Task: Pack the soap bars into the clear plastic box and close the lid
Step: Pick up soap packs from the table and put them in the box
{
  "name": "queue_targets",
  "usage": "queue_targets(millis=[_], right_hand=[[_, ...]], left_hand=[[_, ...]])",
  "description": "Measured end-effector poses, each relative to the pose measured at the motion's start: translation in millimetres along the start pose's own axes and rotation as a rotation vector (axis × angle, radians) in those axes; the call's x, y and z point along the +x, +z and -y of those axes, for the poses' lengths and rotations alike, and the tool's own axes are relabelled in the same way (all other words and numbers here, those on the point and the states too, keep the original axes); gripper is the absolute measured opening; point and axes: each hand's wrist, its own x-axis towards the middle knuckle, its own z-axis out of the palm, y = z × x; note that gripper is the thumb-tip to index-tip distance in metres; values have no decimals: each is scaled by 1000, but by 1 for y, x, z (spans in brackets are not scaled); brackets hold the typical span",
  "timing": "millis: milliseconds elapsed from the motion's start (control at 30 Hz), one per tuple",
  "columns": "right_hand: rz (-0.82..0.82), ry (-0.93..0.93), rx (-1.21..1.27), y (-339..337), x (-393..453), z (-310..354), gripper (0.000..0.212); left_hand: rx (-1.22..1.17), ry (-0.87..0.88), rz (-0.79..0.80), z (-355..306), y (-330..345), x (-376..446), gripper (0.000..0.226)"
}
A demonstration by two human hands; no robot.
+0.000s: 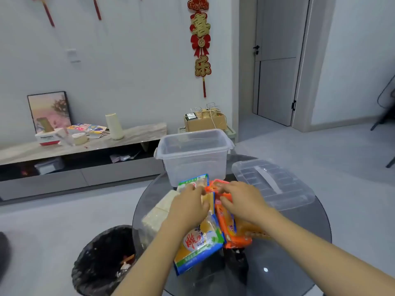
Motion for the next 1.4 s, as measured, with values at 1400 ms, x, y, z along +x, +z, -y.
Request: queue_targets(millis=[1400], right_hand=[[62, 838, 1291, 30, 29, 16, 47]], left_hand=[[-1220, -636, -39, -10, 21, 34, 34]])
